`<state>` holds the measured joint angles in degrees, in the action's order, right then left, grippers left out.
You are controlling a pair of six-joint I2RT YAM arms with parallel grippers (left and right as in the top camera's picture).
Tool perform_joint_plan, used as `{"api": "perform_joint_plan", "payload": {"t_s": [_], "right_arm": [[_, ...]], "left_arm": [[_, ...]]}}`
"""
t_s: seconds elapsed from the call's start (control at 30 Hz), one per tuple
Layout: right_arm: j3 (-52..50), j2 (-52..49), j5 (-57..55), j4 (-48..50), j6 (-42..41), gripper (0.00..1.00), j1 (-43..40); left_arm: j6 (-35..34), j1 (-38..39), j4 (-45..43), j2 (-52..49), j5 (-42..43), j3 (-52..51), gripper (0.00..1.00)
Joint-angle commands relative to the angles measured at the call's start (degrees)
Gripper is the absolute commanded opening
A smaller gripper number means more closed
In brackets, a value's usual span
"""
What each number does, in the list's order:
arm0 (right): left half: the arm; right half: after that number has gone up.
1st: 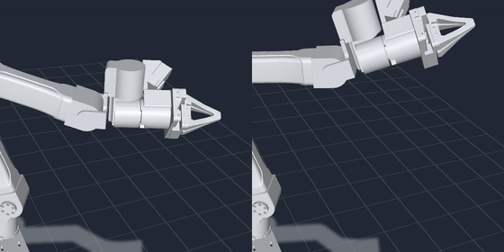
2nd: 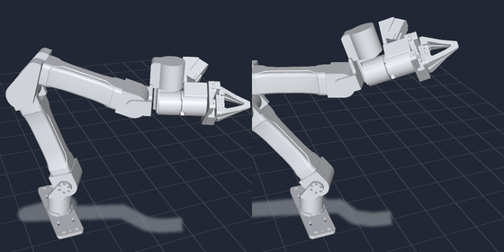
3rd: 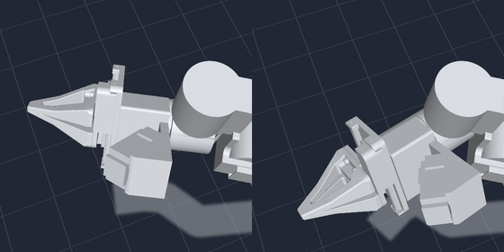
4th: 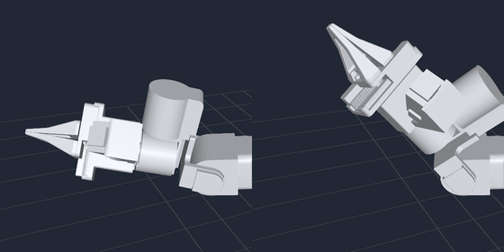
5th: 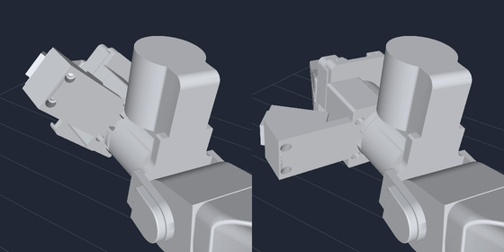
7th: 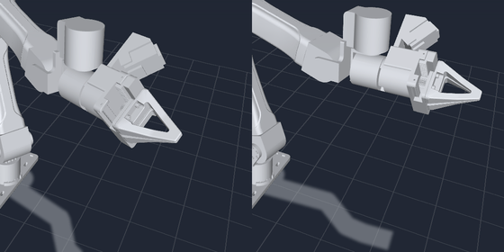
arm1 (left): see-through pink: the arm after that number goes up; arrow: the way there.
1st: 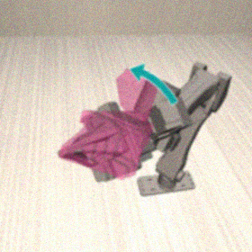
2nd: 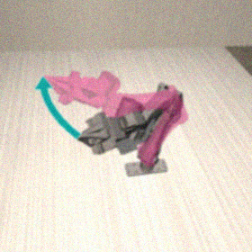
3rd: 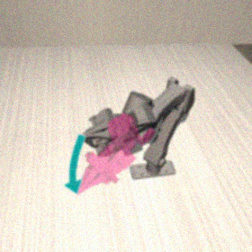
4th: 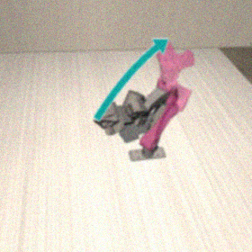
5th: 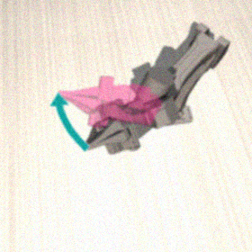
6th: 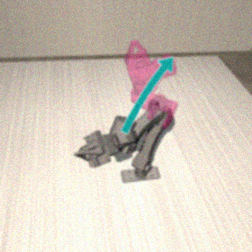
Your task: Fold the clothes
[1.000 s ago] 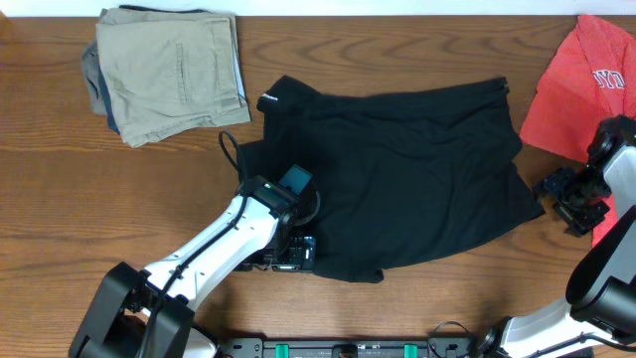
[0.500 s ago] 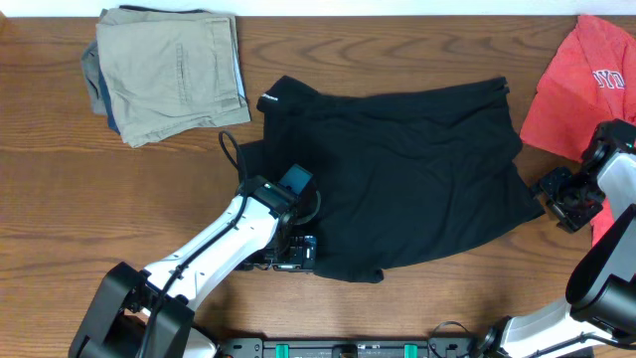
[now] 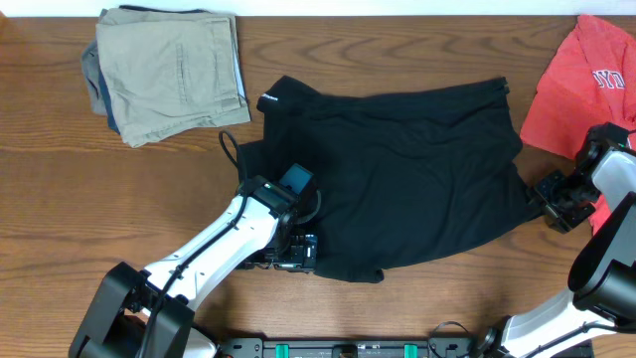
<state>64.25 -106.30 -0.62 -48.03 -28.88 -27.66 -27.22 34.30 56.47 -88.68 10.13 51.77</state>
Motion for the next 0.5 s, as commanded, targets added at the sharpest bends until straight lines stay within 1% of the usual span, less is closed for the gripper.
{"api": "perform_joint_plan", "payload": {"t_s": [0.0, 0.17, 0.27, 0.47], "right_arm": [[-0.31, -0.76, 0.02, 0.46, 0.46, 0.58, 1.42], [-0.42, -0.79, 0.00, 0.50, 0.42, 0.49, 1.60], [-1.31, -0.81, -0.55, 1.14, 0.44, 0.49, 1.60], [-5.84, -0.81, -0.66, 5.66, 0.22, 0.47, 1.60]], "left_arm": [[-0.57, 0.17, -0.09, -0.04, -0.09, -0.33, 0.98], [-0.57, 0.17, -0.07, -0.04, -0.09, -0.33, 0.98], [-0.57, 0.17, -0.04, -0.04, -0.09, -0.33, 0.98], [-0.55, 0.17, -0.02, -0.04, -0.07, -0.33, 0.98]]}}
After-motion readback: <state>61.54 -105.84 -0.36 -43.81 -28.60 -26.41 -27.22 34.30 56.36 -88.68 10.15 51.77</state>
